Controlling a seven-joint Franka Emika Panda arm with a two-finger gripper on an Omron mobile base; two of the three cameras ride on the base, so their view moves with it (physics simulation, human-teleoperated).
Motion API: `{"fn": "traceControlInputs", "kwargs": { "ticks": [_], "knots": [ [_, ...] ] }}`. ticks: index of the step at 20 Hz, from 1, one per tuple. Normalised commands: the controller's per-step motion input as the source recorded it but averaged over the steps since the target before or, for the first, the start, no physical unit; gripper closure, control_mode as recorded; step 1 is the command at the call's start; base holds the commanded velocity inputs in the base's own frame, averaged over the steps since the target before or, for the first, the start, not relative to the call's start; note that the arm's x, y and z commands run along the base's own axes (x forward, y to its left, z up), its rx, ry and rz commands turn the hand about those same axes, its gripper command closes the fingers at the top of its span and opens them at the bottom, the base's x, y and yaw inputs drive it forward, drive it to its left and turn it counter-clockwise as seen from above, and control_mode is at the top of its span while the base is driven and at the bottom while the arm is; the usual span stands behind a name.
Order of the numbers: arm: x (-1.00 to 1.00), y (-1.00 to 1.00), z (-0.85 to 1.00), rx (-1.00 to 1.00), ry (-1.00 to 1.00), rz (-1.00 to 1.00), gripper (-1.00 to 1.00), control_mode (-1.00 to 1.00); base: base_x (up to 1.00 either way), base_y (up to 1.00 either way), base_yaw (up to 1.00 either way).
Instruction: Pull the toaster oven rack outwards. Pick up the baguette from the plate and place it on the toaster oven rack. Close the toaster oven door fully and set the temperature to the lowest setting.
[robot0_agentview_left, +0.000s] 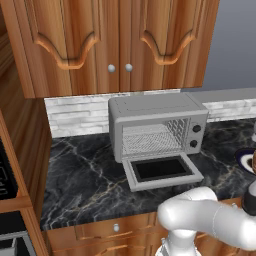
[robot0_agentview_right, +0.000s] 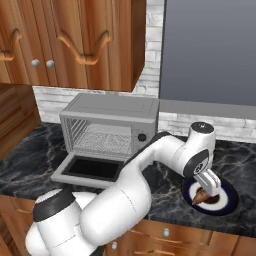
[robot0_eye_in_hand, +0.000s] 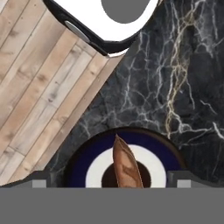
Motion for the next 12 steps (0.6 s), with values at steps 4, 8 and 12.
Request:
{"fn": "traceControlInputs", "kwargs": {
  "ticks": [4, 8, 12],
  "knots": [
    [0.28, -0.09, -0.24, 0.0, 0.01, 0.0, -1.0, -1.0, 0.0, 0.0, 0.0],
    [0.28, -0.1, -0.28, 0.0, 0.0, 0.0, -1.0, -1.0, 0.0, 0.0, 0.0],
    [0.26, -0.21, -0.28, 0.01, 0.0, 0.0, -1.0, -1.0, 0.0, 0.0, 0.0]
  ]
}}
